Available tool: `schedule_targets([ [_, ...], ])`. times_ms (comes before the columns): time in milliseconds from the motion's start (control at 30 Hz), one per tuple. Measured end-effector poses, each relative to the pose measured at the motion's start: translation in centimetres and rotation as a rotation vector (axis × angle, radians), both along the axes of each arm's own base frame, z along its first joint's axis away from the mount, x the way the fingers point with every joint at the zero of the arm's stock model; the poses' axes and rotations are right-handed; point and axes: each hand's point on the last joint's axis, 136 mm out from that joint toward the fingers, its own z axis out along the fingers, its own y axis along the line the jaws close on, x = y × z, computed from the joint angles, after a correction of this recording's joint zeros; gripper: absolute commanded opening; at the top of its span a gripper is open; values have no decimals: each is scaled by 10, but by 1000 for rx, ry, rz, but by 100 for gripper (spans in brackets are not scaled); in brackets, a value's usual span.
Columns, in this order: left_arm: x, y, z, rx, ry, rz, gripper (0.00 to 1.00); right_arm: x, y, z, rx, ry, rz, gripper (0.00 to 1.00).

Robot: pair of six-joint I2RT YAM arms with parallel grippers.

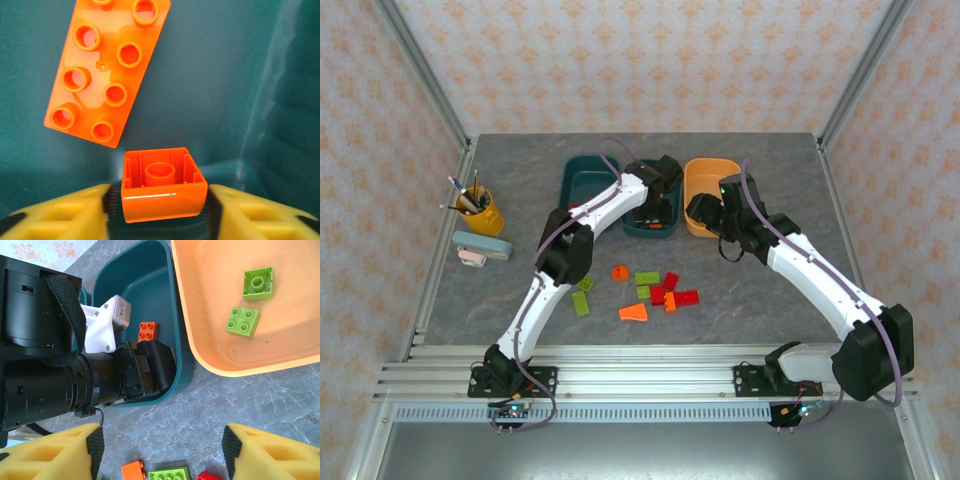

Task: Sort the legos into containers by color

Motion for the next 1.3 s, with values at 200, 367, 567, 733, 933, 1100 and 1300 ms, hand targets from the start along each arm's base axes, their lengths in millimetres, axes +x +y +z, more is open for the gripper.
schedule_targets([
  [200, 2, 1, 10, -1, -17, 4, 66, -2, -1, -3, -8, 10, 3, 65],
  [367, 3, 6, 59, -21, -97, 22, 70, -10, -5, -4, -30, 16, 21, 64],
  [567, -19, 32, 163, -93, -258, 56, 72, -20, -8, 3, -51, -4, 49, 63],
  [733, -57, 76, 206, -122, -326, 122, 72, -34, 4, 11, -87, -39, 130, 63],
  [933, -117, 138, 186, -35, -304, 238, 72, -67, 58, 6, -177, -83, 365, 65],
  [1100, -173, 192, 168, 44, -328, 352, 75, -90, 127, -20, -262, -47, 565, 66],
  [1300, -230, 242, 157, 39, -414, 460, 76, -106, 201, -63, -289, 61, 666, 67],
])
